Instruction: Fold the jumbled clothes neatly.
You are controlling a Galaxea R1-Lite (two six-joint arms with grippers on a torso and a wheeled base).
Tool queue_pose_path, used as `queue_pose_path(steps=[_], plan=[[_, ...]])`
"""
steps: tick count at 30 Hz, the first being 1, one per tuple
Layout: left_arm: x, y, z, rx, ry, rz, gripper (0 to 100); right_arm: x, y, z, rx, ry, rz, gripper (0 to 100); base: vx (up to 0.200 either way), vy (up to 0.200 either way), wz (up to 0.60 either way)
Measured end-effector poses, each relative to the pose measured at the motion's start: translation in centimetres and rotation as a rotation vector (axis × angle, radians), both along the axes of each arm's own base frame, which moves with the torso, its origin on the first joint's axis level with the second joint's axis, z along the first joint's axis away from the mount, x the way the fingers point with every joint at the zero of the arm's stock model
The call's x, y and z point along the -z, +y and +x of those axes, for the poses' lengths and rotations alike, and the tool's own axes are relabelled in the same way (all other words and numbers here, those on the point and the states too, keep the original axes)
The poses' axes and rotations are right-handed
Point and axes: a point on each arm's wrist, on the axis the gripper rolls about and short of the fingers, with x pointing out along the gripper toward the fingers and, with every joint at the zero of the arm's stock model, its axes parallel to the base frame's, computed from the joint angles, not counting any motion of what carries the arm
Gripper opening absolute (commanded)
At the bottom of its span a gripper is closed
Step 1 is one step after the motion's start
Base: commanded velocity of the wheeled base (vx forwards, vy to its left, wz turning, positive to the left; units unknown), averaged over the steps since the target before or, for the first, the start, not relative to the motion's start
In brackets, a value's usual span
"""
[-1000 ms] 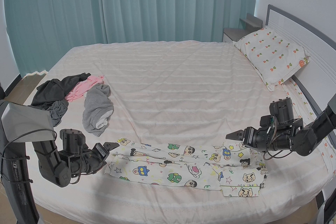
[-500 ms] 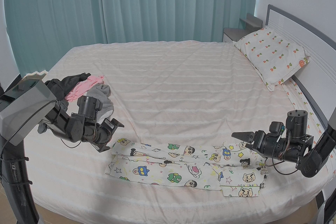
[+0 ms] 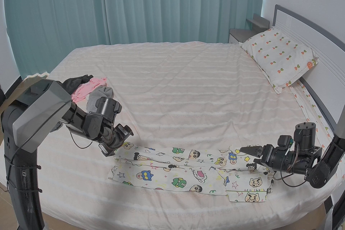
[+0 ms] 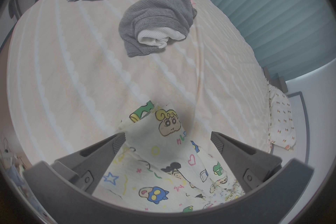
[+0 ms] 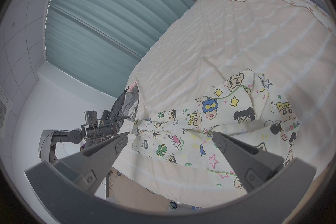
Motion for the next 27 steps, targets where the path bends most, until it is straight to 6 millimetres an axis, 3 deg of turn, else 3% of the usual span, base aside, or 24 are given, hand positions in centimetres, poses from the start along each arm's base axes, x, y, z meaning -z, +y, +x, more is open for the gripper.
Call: queue_pose_path(steps=[6,19,27], plan=[[0.5,0.5,0.6,0.070,-0.012,0.044,100,0.2,0.1,-0.1,-0.003,0.007,-0.003,100,0.000,0.000,0.00],[0.9,4.7,1.6,0.574,-0.132,0.075,100,0.6,0.1,0.0,-0.014,0.015,-0.020,100,0.000,0.000,0.00],[2.8,5.5,1.7,0.761,-0.161,0.096,100,1.3,0.2,0.0,-0.031,0.028,-0.043,100,0.000,0.000,0.00]])
